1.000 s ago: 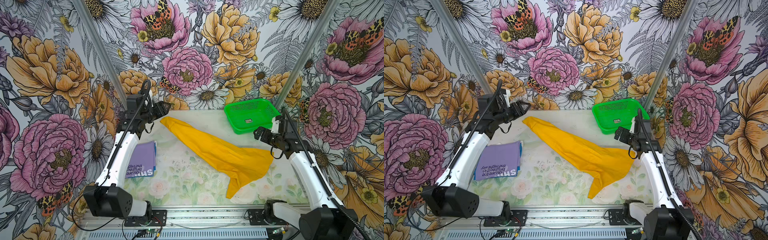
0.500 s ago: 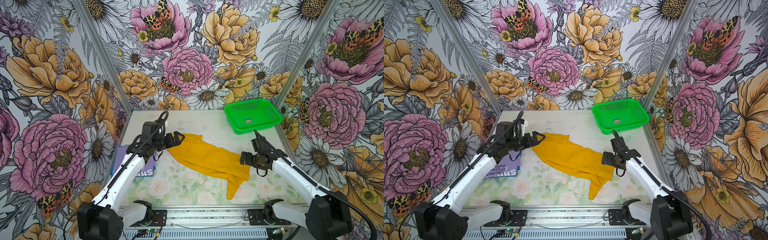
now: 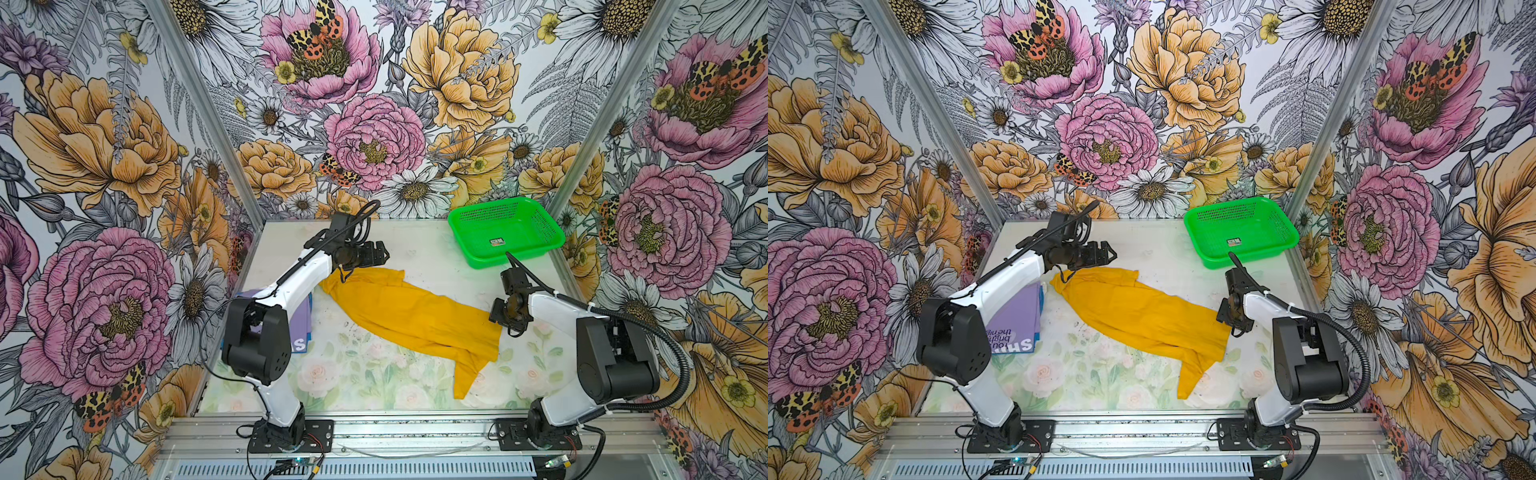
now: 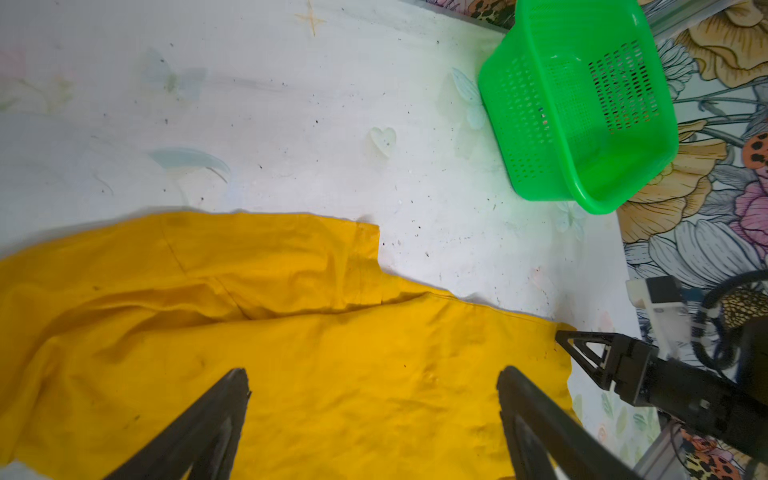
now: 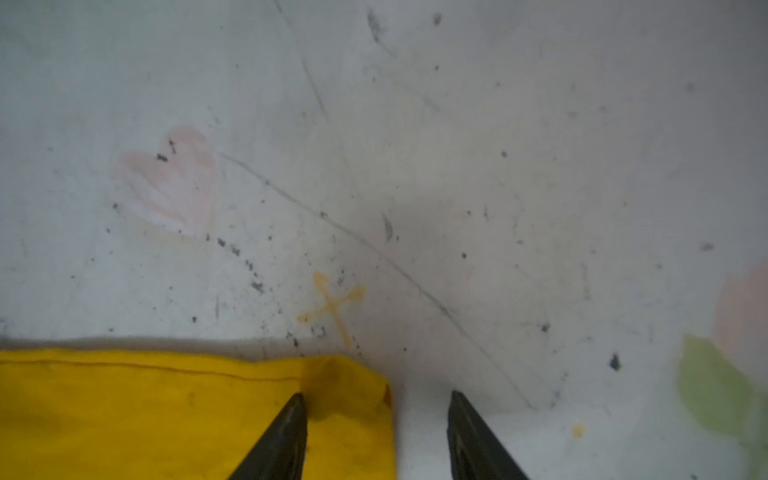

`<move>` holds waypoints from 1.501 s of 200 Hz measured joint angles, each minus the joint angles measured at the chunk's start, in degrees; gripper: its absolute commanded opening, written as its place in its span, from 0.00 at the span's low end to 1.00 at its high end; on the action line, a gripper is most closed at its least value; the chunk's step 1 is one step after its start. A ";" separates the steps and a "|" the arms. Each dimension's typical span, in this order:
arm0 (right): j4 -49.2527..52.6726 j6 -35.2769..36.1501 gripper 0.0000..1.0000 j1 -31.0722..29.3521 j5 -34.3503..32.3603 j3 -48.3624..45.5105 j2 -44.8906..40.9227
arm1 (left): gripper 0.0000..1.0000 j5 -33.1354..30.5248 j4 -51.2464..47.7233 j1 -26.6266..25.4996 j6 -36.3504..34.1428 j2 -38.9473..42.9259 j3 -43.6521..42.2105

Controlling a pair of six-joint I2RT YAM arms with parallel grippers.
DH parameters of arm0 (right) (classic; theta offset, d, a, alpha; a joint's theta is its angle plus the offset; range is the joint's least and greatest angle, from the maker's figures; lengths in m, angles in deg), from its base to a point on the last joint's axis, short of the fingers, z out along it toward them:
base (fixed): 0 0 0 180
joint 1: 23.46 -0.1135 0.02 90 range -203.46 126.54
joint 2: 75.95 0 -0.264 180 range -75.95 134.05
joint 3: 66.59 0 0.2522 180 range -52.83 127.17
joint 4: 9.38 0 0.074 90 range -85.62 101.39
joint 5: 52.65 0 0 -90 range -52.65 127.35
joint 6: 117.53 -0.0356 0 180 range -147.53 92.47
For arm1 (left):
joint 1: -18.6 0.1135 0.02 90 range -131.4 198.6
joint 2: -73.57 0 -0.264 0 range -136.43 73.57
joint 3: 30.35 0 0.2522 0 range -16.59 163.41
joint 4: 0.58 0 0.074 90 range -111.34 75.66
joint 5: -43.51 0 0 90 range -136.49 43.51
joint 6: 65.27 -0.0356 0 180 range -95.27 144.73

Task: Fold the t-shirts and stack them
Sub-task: 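Grasp the shirt's two nearer corners with the left and right grippers, then lift the shirt with both grippers and stretch it apart in the air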

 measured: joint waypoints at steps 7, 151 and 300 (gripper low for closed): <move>-0.46 -0.15 0.53 0.00 -0.35 0.33 0.42 | 0.90 -0.92 -0.74 -0.39 -0.74 -3.63 3.93; -1.86 1.97 0.00 0.81 -1.57 1.55 1.14 | 0.58 -8.31 -22.34 -8.22 -11.04 -40.24 43.67; -1.70 8.52 0.00 -0.39 3.43 0.79 -9.16 | 0.00 -16.90 -28.46 -9.90 -13.46 -44.35 52.65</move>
